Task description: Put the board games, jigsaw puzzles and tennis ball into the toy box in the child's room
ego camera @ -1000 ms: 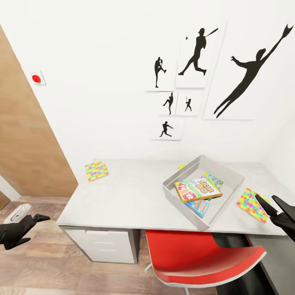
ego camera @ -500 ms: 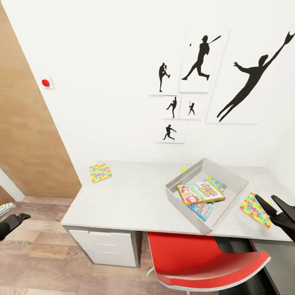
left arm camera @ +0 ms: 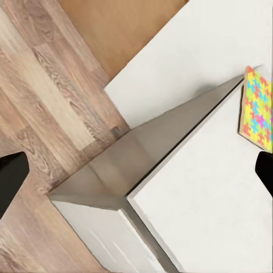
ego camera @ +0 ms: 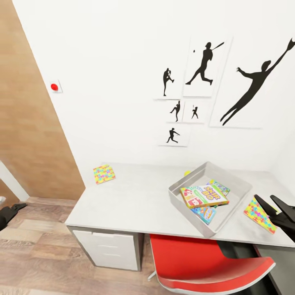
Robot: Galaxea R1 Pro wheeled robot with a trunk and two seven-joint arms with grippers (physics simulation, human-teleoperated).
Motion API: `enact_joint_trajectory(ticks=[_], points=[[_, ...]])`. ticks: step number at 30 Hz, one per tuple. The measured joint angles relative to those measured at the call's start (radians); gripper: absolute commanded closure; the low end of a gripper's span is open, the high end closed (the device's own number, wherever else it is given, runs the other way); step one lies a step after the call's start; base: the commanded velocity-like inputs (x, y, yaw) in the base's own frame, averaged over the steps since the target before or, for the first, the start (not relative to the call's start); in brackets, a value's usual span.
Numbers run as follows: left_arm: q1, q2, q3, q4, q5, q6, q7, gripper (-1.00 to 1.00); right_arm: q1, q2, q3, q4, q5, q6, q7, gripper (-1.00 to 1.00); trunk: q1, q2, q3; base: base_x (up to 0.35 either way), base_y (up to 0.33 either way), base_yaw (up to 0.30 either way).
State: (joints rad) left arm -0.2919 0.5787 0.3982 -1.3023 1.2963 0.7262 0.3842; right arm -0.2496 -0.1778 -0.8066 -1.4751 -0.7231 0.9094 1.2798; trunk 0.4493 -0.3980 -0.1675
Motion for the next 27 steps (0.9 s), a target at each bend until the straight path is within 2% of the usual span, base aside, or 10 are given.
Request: enact_joint_trajectory(ticks=[3, 5, 7, 10, 13, 19, 20, 22, 24, 27], points=[[0.000, 0.003, 0.031, 0.035, 0.002, 0.018, -0.019, -1.00, 0.000, 0.000, 0.000, 0.000, 0.008, 0.000, -0.002, -1.00, 0.000, 0.000, 0.005, 0.000, 0.000, 0.076], [-0.001, 0.005, 0.037, 0.046, 0.003, 0.028, -0.023, -1.00, 0.000, 0.000, 0.000, 0.000, 0.009, 0.000, -0.002, -1.00, 0.000, 0.000, 0.008, 0.000, 0.000, 0.076], [-0.005, 0.009, 0.047, 0.085, 0.004, 0.071, -0.046, -1.00, 0.000, 0.000, 0.000, 0.000, 0.011, 0.000, -0.002, -1.00, 0.000, 0.000, 0.011, 0.000, 0.000, 0.076], [-0.013, 0.010, 0.045, 0.126, -0.002, 0.111, -0.101, -1.00, 0.000, 0.001, 0.001, -0.001, 0.013, 0.000, -0.002, -1.00, 0.000, 0.000, 0.016, 0.000, 0.000, 0.076], [-0.024, 0.011, 0.017, 0.162, -0.018, 0.131, -0.184, -1.00, 0.000, 0.001, 0.000, -0.001, 0.013, 0.000, -0.003, -1.00, 0.000, 0.000, 0.021, 0.000, 0.000, 0.076], [-0.042, 0.032, -0.091, 0.178, -0.107, 0.140, -0.422, -1.00, 0.000, 0.002, 0.003, -0.002, 0.015, -0.001, -0.004, -1.00, 0.000, 0.000, 0.031, 0.000, 0.000, 0.076], [-0.046, 0.041, -0.119, 0.177, -0.153, 0.126, -0.528, -1.00, 0.000, 0.003, 0.005, -0.003, 0.015, -0.001, -0.005, -1.00, 0.000, 0.000, 0.033, 0.000, 0.000, 0.077], [-0.048, 0.046, -0.146, 0.180, -0.222, 0.086, -0.634, -1.00, 0.000, 0.003, 0.006, -0.003, 0.015, -0.001, -0.006, -1.00, 0.000, 0.000, 0.036, 0.000, 0.000, 0.077], [-0.049, 0.048, -0.174, 0.182, -0.306, 0.022, -0.717, -1.00, -0.001, 0.003, 0.007, -0.003, 0.016, -0.001, -0.006, -1.00, 0.000, 0.000, 0.039, 0.000, 0.000, 0.077], [-0.051, 0.050, -0.214, 0.177, -0.440, -0.082, -0.804, -1.00, 0.000, 0.003, 0.007, -0.002, 0.016, -0.001, -0.007, -1.00, 0.000, 0.000, 0.044, 0.000, 0.000, 0.077]])
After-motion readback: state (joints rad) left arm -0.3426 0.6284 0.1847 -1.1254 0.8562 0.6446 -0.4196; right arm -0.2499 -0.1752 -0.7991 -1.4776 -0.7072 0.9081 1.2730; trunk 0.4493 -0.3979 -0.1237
